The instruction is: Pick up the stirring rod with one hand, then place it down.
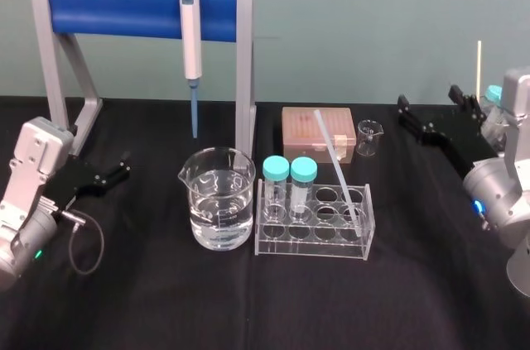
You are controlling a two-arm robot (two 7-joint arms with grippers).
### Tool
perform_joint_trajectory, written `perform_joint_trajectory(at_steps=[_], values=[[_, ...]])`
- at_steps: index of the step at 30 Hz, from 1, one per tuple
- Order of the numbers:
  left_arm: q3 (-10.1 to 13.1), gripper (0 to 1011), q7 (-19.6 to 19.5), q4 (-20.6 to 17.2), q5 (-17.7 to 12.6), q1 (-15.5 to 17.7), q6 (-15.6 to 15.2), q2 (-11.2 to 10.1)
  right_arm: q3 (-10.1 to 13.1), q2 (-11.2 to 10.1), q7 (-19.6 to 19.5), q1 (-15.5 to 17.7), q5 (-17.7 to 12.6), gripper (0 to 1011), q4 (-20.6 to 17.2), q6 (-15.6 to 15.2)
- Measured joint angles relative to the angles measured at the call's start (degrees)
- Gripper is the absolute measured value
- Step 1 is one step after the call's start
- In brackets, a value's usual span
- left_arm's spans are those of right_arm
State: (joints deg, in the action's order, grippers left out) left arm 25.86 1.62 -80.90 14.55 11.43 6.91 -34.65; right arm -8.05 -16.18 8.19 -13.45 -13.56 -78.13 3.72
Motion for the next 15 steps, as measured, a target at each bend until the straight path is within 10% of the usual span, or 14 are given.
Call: perform_joint_trajectory(at_steps=[15], values=[[0.0, 1000, 0.0, 0.0, 0.0, 0.0, 0.0, 0.0, 0.3, 0.3, -0.6, 0.0, 0.8, 1003, 0.9, -0.8]])
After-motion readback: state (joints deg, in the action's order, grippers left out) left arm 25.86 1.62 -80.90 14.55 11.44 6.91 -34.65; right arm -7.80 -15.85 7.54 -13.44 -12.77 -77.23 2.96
